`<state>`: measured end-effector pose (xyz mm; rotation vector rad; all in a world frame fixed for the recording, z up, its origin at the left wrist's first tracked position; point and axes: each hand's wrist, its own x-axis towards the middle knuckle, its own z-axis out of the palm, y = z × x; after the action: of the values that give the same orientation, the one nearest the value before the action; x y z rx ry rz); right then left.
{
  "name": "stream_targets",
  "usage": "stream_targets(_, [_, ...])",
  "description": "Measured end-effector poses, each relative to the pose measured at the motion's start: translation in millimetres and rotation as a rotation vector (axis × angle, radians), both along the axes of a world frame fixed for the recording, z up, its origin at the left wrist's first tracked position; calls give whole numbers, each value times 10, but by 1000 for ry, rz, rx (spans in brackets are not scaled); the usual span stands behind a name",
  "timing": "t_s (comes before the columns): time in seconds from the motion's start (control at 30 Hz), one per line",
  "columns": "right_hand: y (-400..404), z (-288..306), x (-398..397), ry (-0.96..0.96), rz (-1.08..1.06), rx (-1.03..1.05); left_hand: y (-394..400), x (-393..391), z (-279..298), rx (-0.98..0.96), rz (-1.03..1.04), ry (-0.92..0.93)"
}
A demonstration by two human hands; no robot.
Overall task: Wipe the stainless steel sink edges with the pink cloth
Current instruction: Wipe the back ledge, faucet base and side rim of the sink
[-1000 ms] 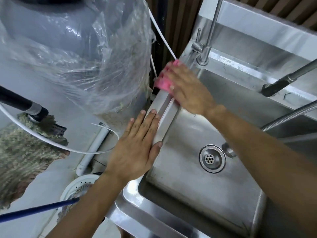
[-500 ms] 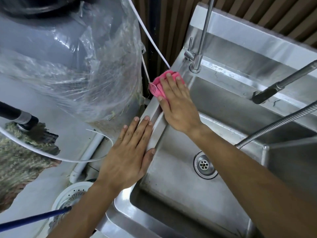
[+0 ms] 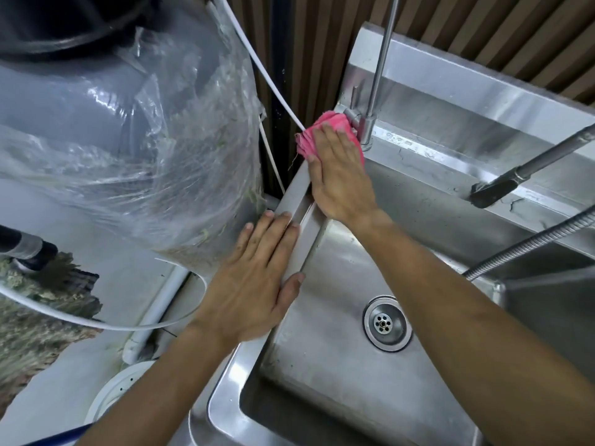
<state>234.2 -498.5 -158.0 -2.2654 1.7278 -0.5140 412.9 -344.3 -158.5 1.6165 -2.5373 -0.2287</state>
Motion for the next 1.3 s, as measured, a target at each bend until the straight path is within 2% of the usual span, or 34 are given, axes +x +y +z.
stream_targets(0.2, [-509, 72, 175, 86, -70, 10, 7, -16, -80, -20, 2, -42])
stream_targets(0.37, [-621, 112, 257, 39, -140, 18, -15, -8, -84, -13, -2, -46])
stream_targets(0.5, [-386, 46, 231, -75, -180, 5, -1, -5, -78, 1, -8, -52])
stream_targets(0.63, [255, 35, 376, -147, -233, 61, -12, -16, -73, 19, -2, -59])
stream_targets(0.73, [360, 0, 355, -110, -185, 83, -7, -24, -82, 17, 8, -60])
stream_targets(0.83, [-78, 8, 153, 14, -93, 12, -10, -29, -81, 3, 6, -53])
stream_targets(0.93, [-322, 15, 11, 2, -76, 7, -22, -28, -76, 9, -2, -41])
stream_targets(1.13, [517, -23, 132, -173, -69, 65, -28, -27, -81, 12, -3, -25])
stream_targets(1.23, [855, -30, 147, -163, 37, 134, -22, -22, -97, -3, -6, -20])
stream_targets(1.3, [648, -36, 28, -89, 73, 124, -9, -18, -100, -19, -9, -20])
